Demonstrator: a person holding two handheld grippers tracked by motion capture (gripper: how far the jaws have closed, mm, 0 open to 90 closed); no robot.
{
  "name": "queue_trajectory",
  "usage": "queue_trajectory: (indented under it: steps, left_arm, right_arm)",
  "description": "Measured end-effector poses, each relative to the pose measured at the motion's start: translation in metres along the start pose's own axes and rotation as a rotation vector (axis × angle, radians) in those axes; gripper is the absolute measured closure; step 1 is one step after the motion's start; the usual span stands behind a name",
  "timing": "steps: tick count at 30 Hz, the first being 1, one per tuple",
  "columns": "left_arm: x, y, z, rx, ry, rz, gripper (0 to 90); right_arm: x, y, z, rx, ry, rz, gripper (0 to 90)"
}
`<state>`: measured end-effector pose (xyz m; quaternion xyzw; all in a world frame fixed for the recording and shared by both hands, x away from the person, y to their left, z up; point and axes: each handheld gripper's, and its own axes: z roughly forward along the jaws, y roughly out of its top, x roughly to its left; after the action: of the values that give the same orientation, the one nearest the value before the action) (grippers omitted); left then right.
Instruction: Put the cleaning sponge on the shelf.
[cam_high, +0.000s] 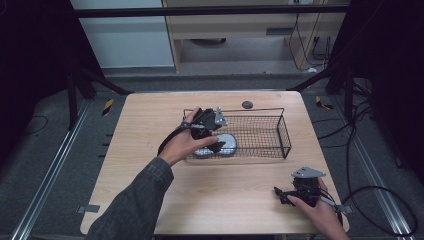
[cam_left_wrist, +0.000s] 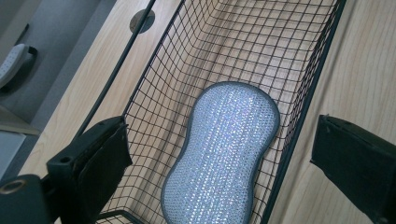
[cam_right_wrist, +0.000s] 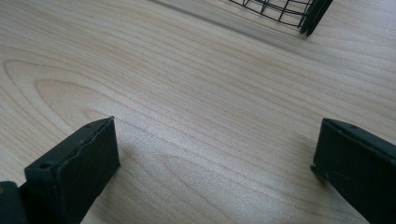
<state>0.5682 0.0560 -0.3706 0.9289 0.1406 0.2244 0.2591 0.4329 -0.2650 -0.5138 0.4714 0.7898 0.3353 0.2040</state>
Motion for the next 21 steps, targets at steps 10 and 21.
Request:
queue_trajectory:
  steps: [10, 21]
  left_arm:
    - [-0.013, 0.0, -0.004, -0.054, 0.022, -0.012, 4.1]
    - [-0.026, -0.008, -0.02, -0.145, 0.016, -0.045, 4.2]
  right_arm:
    - [0.0, 0.0, 0.0, 0.0, -0.001, -0.001, 0.3]
    - [0.0, 0.0, 0.0, 0.0, -0.001, -0.002, 0.3]
